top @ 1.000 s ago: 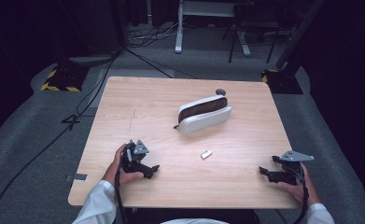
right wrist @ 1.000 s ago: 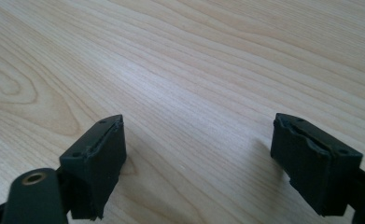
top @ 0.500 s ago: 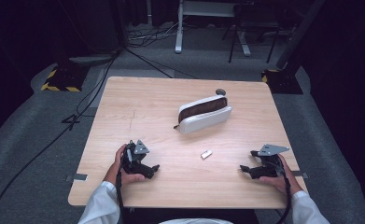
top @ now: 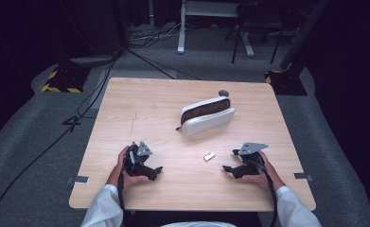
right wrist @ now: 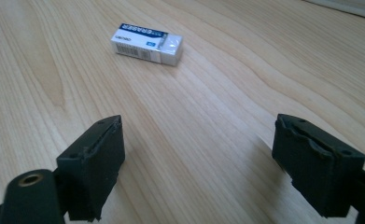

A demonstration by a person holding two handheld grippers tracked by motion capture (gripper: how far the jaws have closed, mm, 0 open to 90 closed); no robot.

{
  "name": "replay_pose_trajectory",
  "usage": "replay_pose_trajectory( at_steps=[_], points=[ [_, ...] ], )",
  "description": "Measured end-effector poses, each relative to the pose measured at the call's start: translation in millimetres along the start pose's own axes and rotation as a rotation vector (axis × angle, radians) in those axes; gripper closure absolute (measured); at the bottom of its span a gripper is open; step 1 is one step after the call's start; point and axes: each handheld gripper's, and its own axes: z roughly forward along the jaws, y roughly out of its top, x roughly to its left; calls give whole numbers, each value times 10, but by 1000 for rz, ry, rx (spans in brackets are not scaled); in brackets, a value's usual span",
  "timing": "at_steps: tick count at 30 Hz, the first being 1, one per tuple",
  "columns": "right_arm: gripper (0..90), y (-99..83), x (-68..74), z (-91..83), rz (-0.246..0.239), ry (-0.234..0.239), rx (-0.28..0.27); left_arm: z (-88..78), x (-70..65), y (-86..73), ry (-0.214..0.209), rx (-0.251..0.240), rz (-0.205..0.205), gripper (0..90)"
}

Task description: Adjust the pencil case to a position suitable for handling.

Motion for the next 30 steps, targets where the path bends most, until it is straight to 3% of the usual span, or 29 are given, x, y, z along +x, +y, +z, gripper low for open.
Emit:
replay_pose_trajectory(
  at_steps=[5, 8, 12, 16, 19, 21, 24, 30],
  points=[
    [173, 36, 30, 41, -4, 8, -1, 40, -11, 52, -17, 6, 22, 6],
    [173, 37, 27, 40, -5, 9, 0, 125, 15, 173, -27, 8, 34, 14],
    [174, 32, 26, 38, -5, 10, -2, 254, 48, 349, -56, -44, 37, 203],
    [174, 25, 26, 34, -4, 9, -4, 291, 43, 509, -49, -96, 55, 204],
    [175, 2, 25, 15, -1, 5, -10, 250, 32, 764, -64, -180, 71, 234],
    [177, -17, 26, -6, 4, 2, -9, 236, 1, 910, -56, -212, 90, 253],
    [176, -30, 30, -19, 10, -6, -11, 246, -61, 1131, -56, -229, 128, 258],
    [176, -34, 34, -26, 15, -10, -8, 379, -128, 1451, -64, -230, 145, 270]
  ],
)
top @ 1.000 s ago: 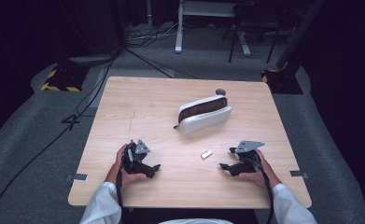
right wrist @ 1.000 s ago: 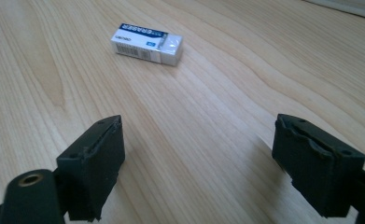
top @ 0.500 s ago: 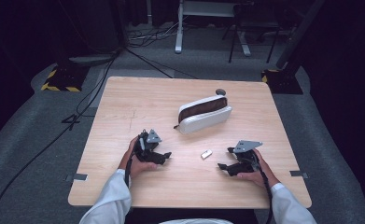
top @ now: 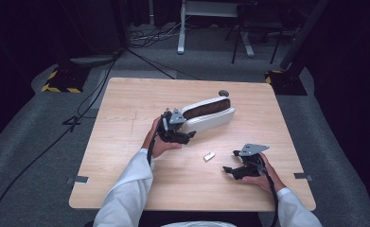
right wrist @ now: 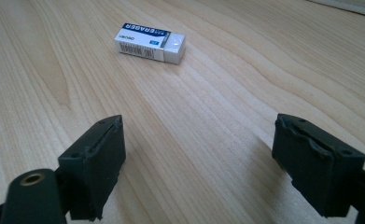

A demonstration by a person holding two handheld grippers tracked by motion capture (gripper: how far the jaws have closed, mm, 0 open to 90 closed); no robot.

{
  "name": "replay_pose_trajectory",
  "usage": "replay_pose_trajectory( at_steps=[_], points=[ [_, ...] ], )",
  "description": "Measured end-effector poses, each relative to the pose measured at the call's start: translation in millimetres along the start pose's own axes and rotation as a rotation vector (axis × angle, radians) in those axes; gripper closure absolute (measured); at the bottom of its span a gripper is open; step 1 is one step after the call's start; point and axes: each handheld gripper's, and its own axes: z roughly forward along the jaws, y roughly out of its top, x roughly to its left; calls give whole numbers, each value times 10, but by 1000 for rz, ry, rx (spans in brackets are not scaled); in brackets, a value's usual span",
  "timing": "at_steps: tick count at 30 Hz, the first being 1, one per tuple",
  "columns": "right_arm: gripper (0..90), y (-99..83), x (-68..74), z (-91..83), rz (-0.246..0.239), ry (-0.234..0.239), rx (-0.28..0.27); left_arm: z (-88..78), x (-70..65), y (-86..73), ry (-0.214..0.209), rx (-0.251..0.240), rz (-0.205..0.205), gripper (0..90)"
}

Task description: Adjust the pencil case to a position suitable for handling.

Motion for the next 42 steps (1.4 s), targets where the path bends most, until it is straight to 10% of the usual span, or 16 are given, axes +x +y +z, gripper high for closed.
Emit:
replay_pose_trajectory(
  at_steps=[9, 19, 42],
  points=[
    [176, -2, 3, 0, 2, -1, -2, 303, 5, 109, 31, 13, 3, 414],
    [178, -6, 8, -5, 3, -6, -2, 261, -37, 54, -43, -9, 49, 733],
    [178, -9, 10, -8, 4, -9, -3, -172, -343, -221, -97, -33, 125, 767]
  ],
)
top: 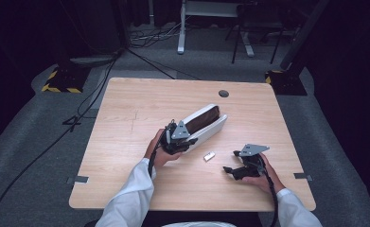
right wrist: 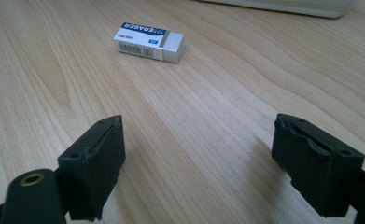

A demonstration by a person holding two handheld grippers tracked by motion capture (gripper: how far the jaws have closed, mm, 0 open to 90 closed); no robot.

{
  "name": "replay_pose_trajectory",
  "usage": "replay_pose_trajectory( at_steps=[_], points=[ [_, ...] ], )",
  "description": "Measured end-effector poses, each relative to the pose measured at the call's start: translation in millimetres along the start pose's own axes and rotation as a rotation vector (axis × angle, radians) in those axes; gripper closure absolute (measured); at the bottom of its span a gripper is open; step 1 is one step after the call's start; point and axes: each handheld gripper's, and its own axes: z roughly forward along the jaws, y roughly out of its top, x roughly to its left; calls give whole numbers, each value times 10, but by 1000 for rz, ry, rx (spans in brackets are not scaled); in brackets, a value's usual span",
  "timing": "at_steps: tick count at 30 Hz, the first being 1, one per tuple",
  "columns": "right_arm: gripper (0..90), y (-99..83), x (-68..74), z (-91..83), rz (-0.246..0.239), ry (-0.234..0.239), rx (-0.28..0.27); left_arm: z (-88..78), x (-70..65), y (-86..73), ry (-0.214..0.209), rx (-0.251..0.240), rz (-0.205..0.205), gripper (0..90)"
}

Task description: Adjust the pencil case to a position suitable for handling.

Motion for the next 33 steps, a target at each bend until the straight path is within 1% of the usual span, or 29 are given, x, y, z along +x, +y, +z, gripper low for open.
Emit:
replay_pose_trajectory(
  at_steps=[7, 9, 13, 15, 17, 19, 22, 24, 26, 27, 28, 29, 30, 31, 32, 33],
  points=[
    [178, 0, 1, -1, 2, 0, 1, -121, -73, -87, -7, -7, -4, 765],
    [178, 0, 0, 0, 0, 0, 0, -146, -95, -110, 2, -5, -4, 761],
    [178, 0, 2, -1, 3, 0, 1, -195, -98, -148, 19, -8, -22, 730],
    [178, 0, 1, 0, 1, 0, 0, -222, -99, -149, 41, -8, -36, 643],
    [178, 0, 1, -1, 1, 1, 2, -241, -112, -147, 55, -4, -31, 581],
    [178, 0, 2, -1, 3, 0, 1, -254, -134, -139, 80, 25, -36, 469],
    [178, 0, 0, 0, 1, 0, 0, -301, -175, -139, 89, 48, -32, 382],
    [178, 0, 0, 0, 1, 0, 0, -334, -192, -138, 92, 54, -37, 348],
    [178, 0, 1, 0, 2, -1, 0, -405, -226, -141, 96, 58, -30, 331],
    [178, 1, 4, 2, 3, -2, 1, -478, -256, -154, 101, 52, -23, 325],
    [178, 1, 4, 2, 3, -2, 1, -478, -256, -154, 101, 52, -23, 323],
    [178, 2, 4, 2, 3, -3, 0, -526, -281, -170, 107, 55, -22, 323],
    [177, 3, 5, 3, 4, -3, 0, -559, -300, -186, 119, 60, -16, 312],
    [176, 6, 7, 6, 5, -4, 1, -588, -319, -204, 139, 74, -12, 309],
    [176, 16, 13, 17, 2, -7, 1, -638, -355, -243, 180, 102, -10, 296],
    [176, 16, 13, 17, 2, -7, 1, -638, -355, -243, 180, 102, -10, 280]
  ],
)
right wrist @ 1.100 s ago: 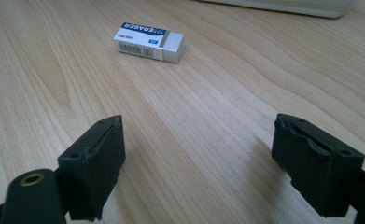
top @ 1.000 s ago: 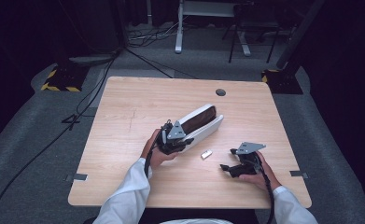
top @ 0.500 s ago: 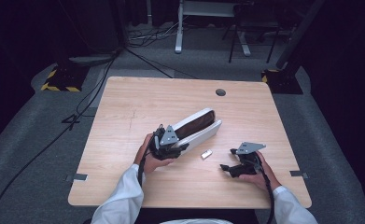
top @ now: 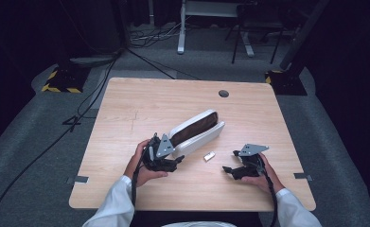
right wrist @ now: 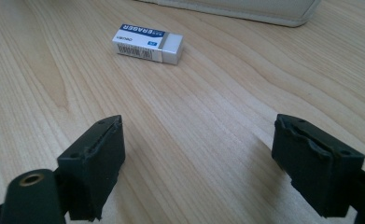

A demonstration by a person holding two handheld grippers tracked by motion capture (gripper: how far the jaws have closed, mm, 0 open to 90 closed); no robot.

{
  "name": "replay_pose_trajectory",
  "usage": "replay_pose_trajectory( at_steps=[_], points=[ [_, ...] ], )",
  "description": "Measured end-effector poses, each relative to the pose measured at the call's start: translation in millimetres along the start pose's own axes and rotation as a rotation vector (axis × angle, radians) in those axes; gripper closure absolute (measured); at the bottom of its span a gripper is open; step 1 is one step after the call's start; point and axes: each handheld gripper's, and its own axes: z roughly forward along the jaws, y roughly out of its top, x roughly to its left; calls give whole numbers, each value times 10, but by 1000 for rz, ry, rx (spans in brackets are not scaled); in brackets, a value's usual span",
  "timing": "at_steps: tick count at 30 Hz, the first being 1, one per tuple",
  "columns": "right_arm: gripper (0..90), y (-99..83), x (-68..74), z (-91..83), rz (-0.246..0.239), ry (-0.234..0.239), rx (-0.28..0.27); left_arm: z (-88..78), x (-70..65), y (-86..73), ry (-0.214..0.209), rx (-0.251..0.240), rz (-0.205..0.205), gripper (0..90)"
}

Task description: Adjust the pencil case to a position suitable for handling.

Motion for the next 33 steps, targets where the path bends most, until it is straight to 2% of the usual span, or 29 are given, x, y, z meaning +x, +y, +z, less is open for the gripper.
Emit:
replay_pose_trajectory(
  at_steps=[4, 7, 10, 14, 17, 18, 21, 24, 27, 29, 32, 33],
  points=[
    [175, 19, 12, 17, 0, 2, 3, -117, -28, -121, 20, 15, -5, 261],
    [175, 42, 40, 37, 5, -5, 7, -153, -61, -228, 9, 38, -15, 240],
    [175, 82, 109, 80, -5, 10, 7, -111, -79, -402, 4, 86, -23, 225],
    [177, 147, 200, 152, -17, 23, 6, -9, -61, -629, 13, 176, -65, 216],
    [178, 185, 234, 195, -26, 31, 6, 13, -61, -739, 9, 206, -71, 202],
    [180, 195, 239, 207, -26, 31, 4, 2, -50, -780, 4, 182, -93, 194],
    [183, 246, 264, 260, -25, 28, 5, -38, -13, -851, -9, 173, -139, 186],
    [183, 300, 300, 321, -26, 29, 3, -67, 0, -937, -26, 137, -179, 185],
    [188, 357, 326, 381, -28, 34, 4, -81, 17, -964, -31, 134, -199, 180],
    [214, 394, 343, 420, -21, 29, 0, -77, 32, -969, -55, 141, -222, 179],
    [317, 457, 391, 479, -36, 39, -14, -68, 43, -966, -59, 143, -228, 169],
    [317, 457, 391, 479, -36, 39, -14, -68, 43, -966, -59, 143, -228, 167]
  ],
)
